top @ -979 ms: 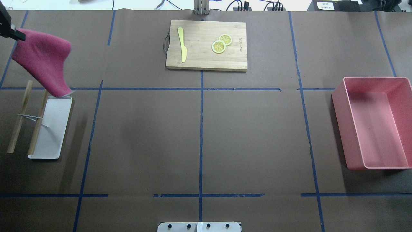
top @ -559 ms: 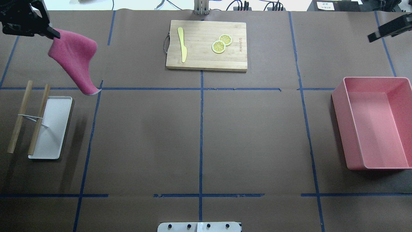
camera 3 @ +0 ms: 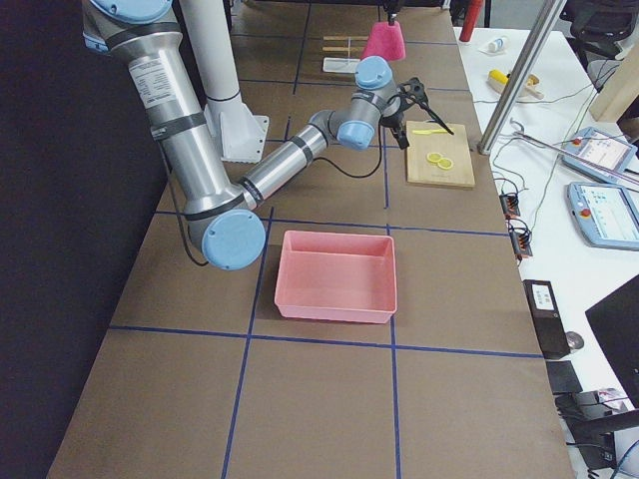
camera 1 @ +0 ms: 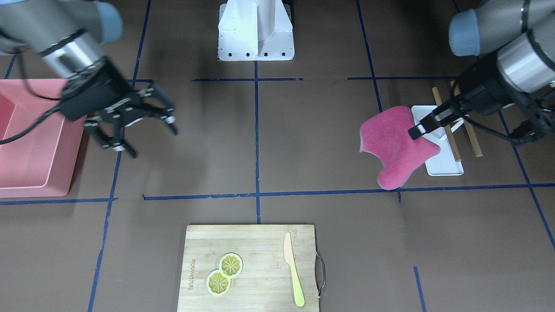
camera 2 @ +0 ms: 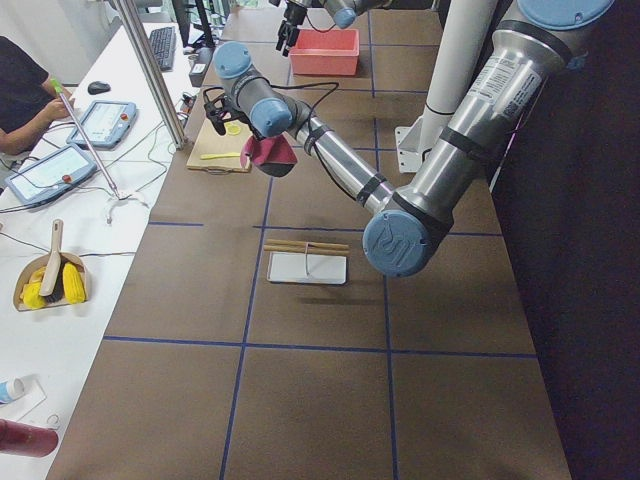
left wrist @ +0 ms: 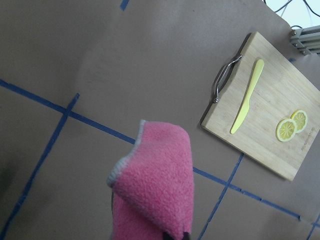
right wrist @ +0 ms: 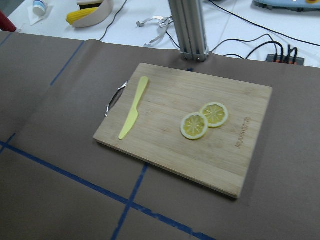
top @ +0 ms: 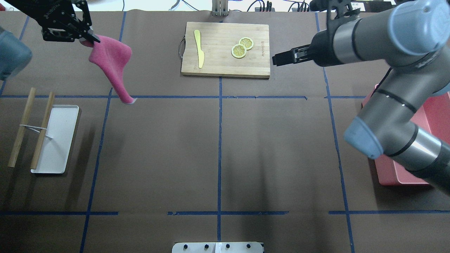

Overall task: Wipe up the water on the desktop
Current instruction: 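Lift the pink towel with the left gripper while the right arm approaches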

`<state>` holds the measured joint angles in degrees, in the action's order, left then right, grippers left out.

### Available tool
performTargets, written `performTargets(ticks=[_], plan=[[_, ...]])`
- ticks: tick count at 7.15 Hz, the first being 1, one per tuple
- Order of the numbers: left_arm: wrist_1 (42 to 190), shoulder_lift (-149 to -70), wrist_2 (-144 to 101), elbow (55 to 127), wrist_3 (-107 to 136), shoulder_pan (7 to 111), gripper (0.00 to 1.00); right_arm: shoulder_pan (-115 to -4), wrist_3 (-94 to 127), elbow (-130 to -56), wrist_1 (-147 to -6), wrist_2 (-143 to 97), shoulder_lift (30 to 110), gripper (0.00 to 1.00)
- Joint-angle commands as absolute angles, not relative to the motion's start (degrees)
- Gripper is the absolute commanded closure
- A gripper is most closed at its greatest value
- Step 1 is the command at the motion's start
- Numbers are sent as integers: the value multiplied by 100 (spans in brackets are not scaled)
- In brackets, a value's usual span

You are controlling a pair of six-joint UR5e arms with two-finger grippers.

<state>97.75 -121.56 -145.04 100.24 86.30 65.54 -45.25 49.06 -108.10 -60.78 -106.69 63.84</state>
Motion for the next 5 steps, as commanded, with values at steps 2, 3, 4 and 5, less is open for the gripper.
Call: performTargets(ticks=[2, 3, 4, 5], plan=[[10096, -12542, -14089, 9985, 10269, 5926, 98, -3440, 4843, -10916, -6082, -9618, 6013, 0], [10307, -12612, -14080, 9897, 10831, 5680, 98, -3149, 4590, -10916, -6082, -9250, 5890, 0], [10527, -12725, -14045, 9827, 11246, 5521, 98, -2929, 4457, -10916, -6091, -8968, 5828, 0], [10651, -12953, -14028, 9687, 11694, 5328, 98, -2709, 4447, -10916, -6091, -8730, 5766, 0]])
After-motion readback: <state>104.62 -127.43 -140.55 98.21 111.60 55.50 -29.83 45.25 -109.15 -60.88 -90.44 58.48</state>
